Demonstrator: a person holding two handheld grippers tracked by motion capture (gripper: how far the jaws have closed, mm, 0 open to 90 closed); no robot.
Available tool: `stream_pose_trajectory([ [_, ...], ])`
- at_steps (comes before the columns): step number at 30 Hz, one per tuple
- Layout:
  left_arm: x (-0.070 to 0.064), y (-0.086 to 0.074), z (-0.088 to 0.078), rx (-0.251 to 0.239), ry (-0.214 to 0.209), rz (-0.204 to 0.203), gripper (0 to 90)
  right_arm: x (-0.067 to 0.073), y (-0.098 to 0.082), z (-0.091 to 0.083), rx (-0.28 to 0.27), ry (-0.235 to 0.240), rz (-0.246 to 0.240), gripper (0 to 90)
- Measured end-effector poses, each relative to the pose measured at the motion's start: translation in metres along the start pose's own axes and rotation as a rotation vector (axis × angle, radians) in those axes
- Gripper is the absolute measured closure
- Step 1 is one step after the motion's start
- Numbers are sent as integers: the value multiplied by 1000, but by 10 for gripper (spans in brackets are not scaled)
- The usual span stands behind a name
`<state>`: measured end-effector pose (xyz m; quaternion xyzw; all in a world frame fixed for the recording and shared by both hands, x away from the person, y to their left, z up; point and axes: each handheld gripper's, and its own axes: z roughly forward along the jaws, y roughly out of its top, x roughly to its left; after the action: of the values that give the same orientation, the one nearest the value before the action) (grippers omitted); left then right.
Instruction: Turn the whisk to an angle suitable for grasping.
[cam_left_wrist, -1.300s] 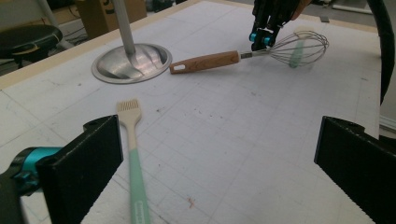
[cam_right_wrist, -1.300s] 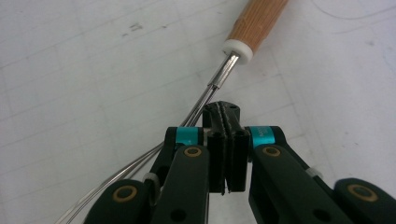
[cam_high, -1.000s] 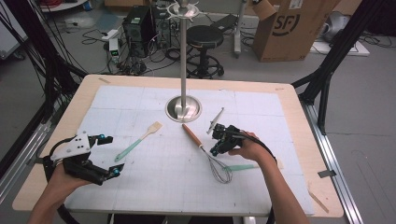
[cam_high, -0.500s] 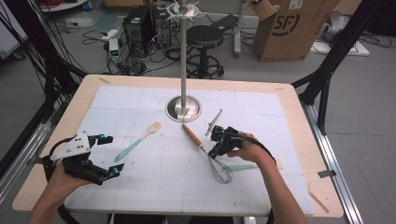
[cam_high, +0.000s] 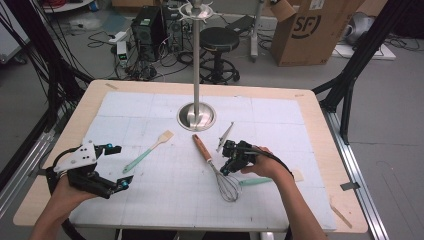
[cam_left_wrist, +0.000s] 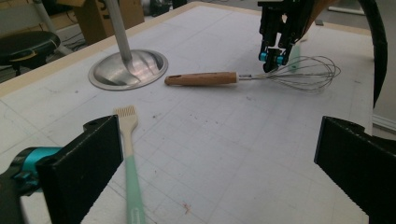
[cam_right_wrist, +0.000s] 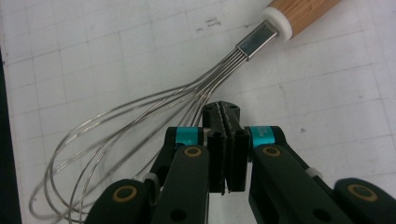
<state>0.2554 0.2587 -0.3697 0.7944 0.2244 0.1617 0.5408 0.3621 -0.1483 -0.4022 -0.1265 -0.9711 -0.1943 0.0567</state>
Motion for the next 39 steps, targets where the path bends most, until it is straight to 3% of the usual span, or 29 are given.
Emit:
stream_pose_trajectory([
  [13, 1, 0, 1, -3, -1, -3, 17, -2, -3, -9, -23, -26, 20, 847],
  [21, 1, 0, 1, -4, -2, -4, 17, -4, 3, -18, -41, -58, 22, 684],
  [22, 1, 0, 0, -2, -2, -3, 17, -4, 6, -19, -49, -72, 26, 605],
  [23, 1, 0, 0, -2, -2, -3, 17, -4, 6, -19, -49, -72, 26, 605],
  [24, 1, 0, 0, -3, -2, -4, 16, -3, 9, -20, -52, -84, 24, 500],
  [25, 1, 0, 0, -3, -2, -4, 16, -3, 9, -20, -52, -84, 24, 500],
  [26, 1, 0, 0, -4, -3, -4, 16, -4, 11, -22, -58, -83, 31, 395],
  [27, 1, 0, 0, -4, -3, -4, 17, -4, 11, -22, -58, -83, 31, 395],
  [28, 2, 0, 0, -1, -2, -1, 17, -5, 13, -24, -64, -109, 35, 260],
  [29, 2, 0, 0, -1, -2, -1, 16, -5, 13, -24, -64, -109, 35, 260],
  [30, 2, 0, 0, 0, -3, 2, 16, -5, 15, -25, -62, -134, 34, 111],
  [33, 1, 0, 0, -2, -4, 0, 17, -5, 17, -26, -75, -145, 39, 62],
  [34, 1, 0, 0, 0, -4, 3, 17, -6, 20, -29, -100, -164, 72, 0],
  [35, 1, 0, 0, 0, -4, 3, 17, -6, 20, -29, -100, -164, 72, 0],
  [36, 2, 0, 0, -1, -4, 2, 16, -8, 23, -30, -135, -177, 84, 0],
  [39, 2, 0, 0, -2, -2, 2, 17, -9, 28, -30, -140, -185, 91, 0],
])
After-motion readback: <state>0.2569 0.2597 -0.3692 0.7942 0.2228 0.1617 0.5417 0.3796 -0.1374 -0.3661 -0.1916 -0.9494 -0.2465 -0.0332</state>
